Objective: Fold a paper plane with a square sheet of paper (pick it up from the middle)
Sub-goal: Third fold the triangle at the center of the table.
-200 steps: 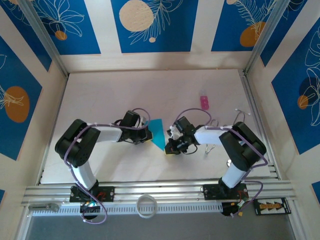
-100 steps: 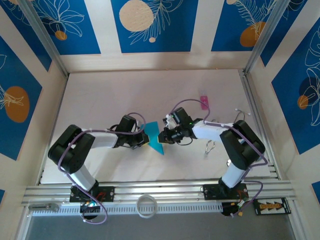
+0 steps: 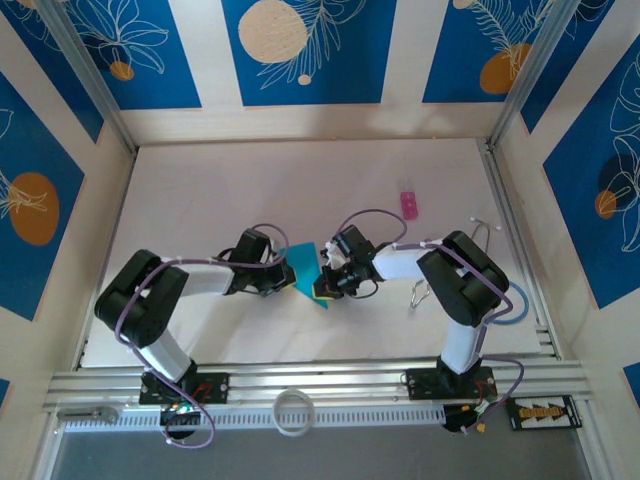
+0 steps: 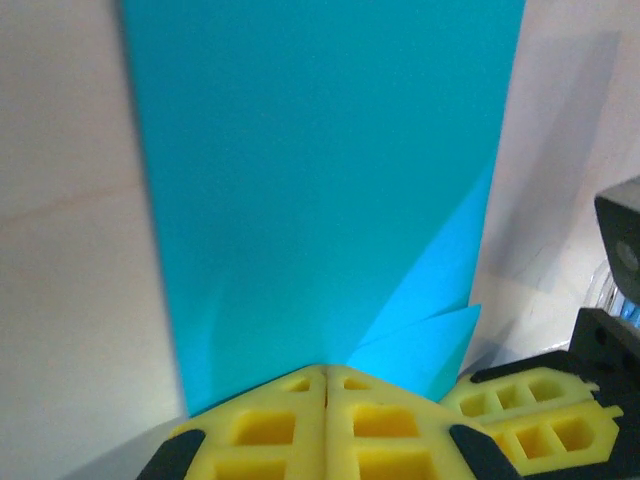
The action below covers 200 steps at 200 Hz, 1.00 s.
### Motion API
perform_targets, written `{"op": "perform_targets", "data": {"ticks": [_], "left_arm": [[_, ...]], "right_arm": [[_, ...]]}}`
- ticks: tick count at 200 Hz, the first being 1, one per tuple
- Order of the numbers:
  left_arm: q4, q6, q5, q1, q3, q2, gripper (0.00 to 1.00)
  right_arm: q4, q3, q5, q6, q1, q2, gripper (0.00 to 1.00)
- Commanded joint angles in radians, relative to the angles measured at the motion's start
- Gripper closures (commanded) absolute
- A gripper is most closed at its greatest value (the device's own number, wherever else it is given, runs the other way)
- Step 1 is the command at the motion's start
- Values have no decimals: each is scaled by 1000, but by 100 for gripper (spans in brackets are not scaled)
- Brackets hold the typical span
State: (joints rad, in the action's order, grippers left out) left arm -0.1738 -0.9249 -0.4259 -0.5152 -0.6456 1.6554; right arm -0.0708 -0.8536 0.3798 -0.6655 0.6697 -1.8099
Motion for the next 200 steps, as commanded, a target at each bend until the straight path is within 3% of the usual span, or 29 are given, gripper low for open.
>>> {"op": "perform_targets", "data": {"ticks": [1, 63, 128, 158, 200], "left_arm": [[33, 46, 10, 50, 19, -25, 98], [105, 96, 14, 101, 21, -92, 97], [146, 104, -13, 101, -18, -162, 88], [138, 102, -38, 101, -27, -148, 82], [138, 115, -43, 101, -29, -154, 78]], "right_arm": [[-107, 43, -58, 29, 1, -1, 99], [-83, 33, -22, 29, -5, 33, 98], [-68, 9, -61, -8, -73, 140, 80], [-125, -38, -117, 3, -96, 117, 76], [-137, -81, -85, 7, -93, 60, 75]]}}
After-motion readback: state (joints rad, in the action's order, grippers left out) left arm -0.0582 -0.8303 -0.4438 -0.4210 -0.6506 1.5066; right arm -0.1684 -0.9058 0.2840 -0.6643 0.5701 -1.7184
